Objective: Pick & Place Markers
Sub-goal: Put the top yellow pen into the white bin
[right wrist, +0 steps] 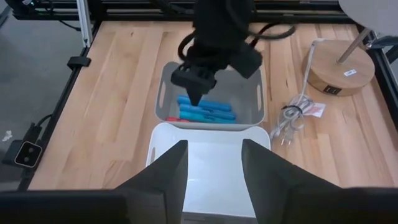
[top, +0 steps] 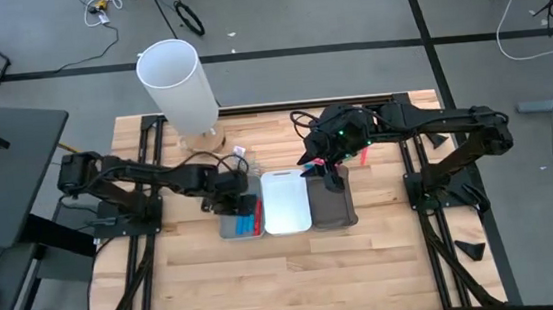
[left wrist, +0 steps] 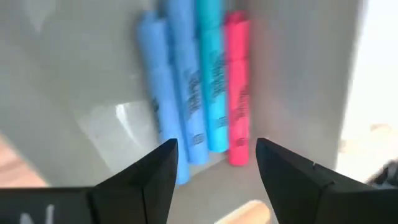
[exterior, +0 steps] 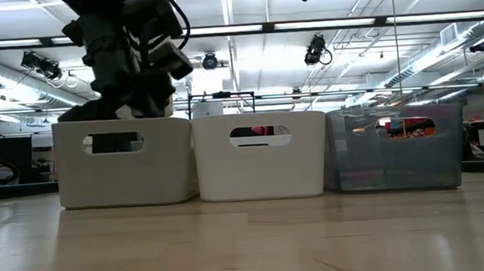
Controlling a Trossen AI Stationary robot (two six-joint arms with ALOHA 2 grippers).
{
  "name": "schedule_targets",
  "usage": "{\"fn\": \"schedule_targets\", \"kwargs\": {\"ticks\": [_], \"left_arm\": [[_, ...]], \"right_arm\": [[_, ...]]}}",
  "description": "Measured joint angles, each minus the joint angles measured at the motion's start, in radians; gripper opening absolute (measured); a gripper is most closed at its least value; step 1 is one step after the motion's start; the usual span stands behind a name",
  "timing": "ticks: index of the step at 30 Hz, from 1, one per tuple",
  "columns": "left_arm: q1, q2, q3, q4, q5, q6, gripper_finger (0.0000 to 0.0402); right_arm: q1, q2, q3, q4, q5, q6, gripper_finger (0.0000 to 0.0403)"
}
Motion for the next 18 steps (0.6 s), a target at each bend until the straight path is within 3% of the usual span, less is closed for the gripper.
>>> {"fn": "schedule_targets", "kwargs": {"ticks": [6, 18], "left_arm": [[0.038, -0.062, -0.002, 0.041, 0.028, 0.269, 0.0224], [0.062, -0.22, -0.002, 0.34, 0.159, 0.781, 0.0224]], "right_arm": [[0.0, 0.0, 0.0, -0.004, 0.002, 0.065, 0.015], [0.0, 0.005, 0.0, 0.004, 0.117, 0.253, 0.015]]}}
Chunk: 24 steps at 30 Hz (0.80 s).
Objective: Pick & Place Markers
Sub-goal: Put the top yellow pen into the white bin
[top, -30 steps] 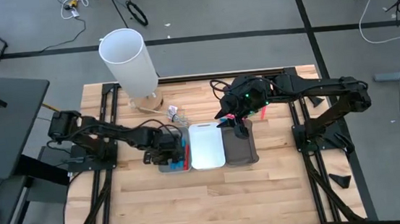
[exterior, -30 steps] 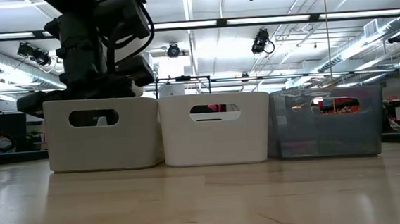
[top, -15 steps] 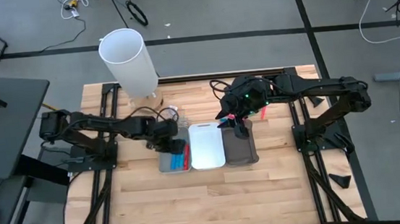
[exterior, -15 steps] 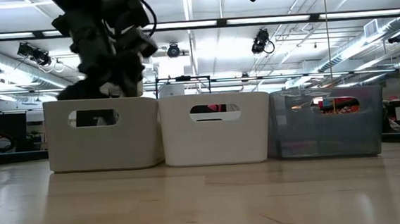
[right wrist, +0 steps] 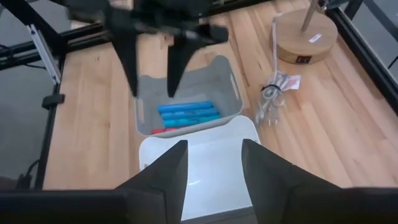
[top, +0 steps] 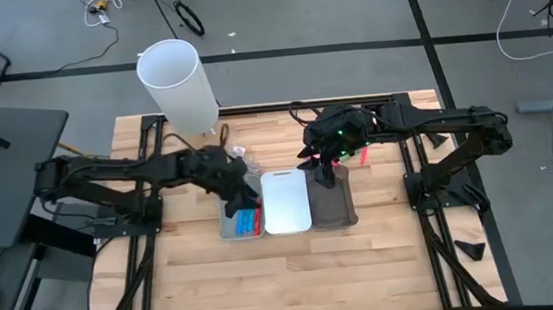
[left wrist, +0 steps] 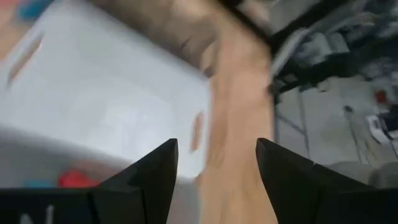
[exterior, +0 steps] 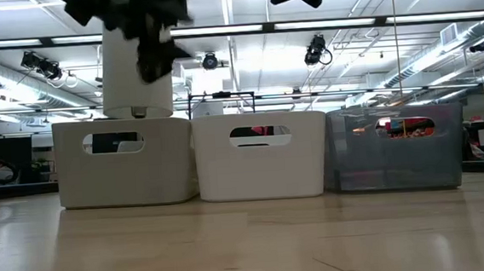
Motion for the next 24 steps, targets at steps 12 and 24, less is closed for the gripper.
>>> {"fn": "schedule_targets", "kwargs": {"ticks": [12, 24], "left_arm": [[0.014, -0.184, 0.001, 0.148, -0.027, 0.231, 0.0224], [-0.009, -0.244, 0.002, 0.268, -0.18, 0.28, 0.0205]], "right_arm": [[0.005, 0.0, 0.0, 0.023, -0.004, 0.093, 0.015], [0.005, 0.0, 0.0, 0.042, -0.013, 0.093, 0.015]]}}
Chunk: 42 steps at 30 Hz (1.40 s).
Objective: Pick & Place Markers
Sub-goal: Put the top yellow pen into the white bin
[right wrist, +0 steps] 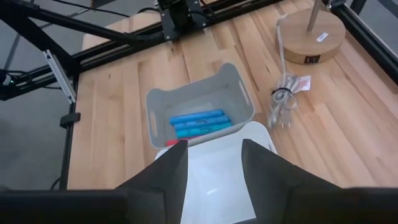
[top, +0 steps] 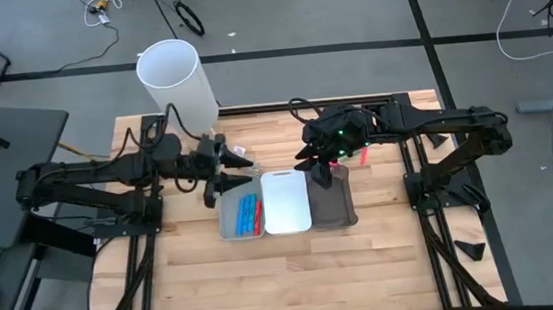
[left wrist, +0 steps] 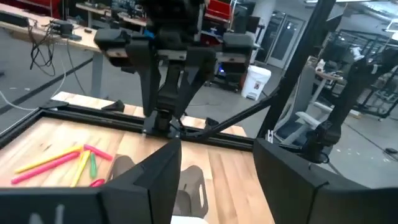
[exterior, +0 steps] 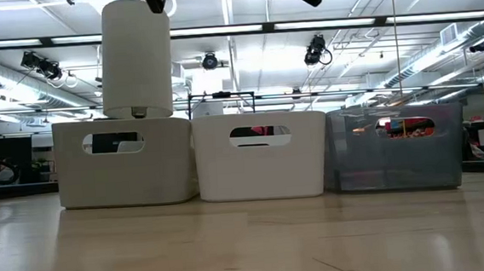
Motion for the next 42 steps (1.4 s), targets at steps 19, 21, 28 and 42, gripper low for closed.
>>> {"fn": "schedule_targets", "kwargs": {"ticks": [19, 21, 28, 42], "left_arm": [[-0.022, -0.011, -0.031, 0.001, 0.042, -0.006, 0.0202], [-0.022, -0.03, -0.066, 0.024, 0.039, 0.01, 0.0202], [-0.023, -0.117, -0.225, 0.032, 0.037, 0.035, 0.0202], [-0.022, -0.15, -0.292, 0.058, 0.037, -0.024, 0.0202]], "right_arm": [[0.0, 0.0, 0.0, -0.001, 0.001, -0.02, 0.015], [0.0, 0.0, 0.0, -0.001, 0.001, -0.021, 0.015], [0.0, 0.0, 0.0, 0.0, 0.001, -0.027, 0.015], [-0.115, 0.0, 0.0, -0.227, 0.109, 0.086, 0.015]]}}
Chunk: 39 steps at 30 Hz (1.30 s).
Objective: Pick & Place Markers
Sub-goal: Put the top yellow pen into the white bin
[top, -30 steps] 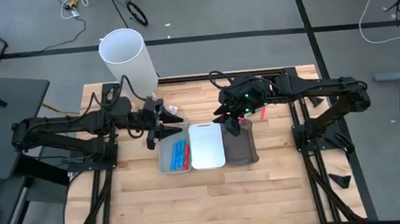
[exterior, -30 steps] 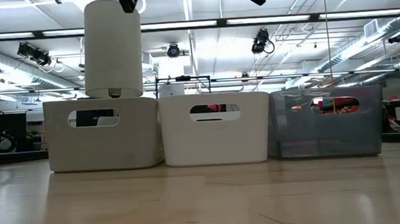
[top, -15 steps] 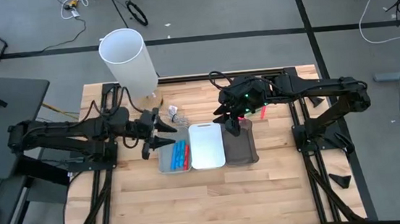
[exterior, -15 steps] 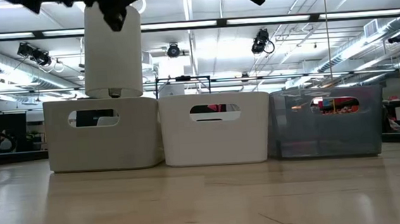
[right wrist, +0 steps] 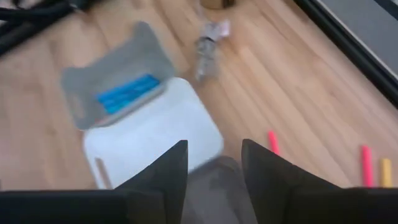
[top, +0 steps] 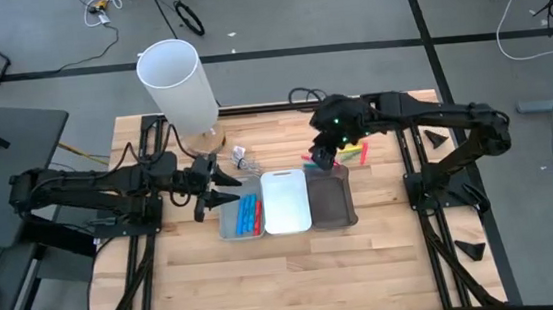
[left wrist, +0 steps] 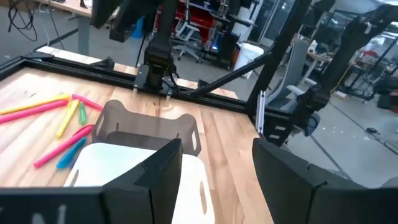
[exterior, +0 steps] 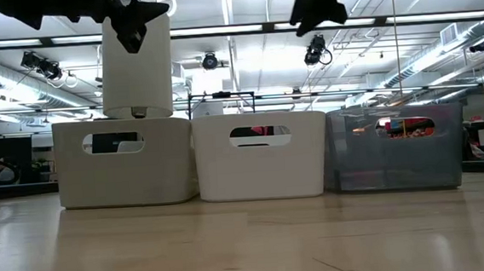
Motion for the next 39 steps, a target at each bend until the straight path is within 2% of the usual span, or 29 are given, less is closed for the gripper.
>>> {"fn": "schedule_targets", "kwargs": {"ticks": [9, 23, 31, 39], "left_arm": [[0.0, 0.0, 0.0, 0.001, 0.0, -0.053, 0.0202], [0.0, 0.0, 0.0, 0.0, 0.0, -0.054, 0.0202], [0.0, 0.001, 0.0, -0.001, 0.0, -0.054, 0.0202], [0.0, 0.001, 0.0, -0.001, 0.0, -0.054, 0.0202]], "right_arm": [[-0.213, 0.003, 0.0, -0.09, -0.102, -0.145, 0.015], [-0.525, 0.086, 0.0, -0.227, -0.111, -0.432, 0.015], [-0.647, 0.189, 0.0, -0.209, -0.108, -0.526, 0.015], [-0.697, 0.229, 0.0, -0.19, -0.108, -0.567, 0.015]]}}
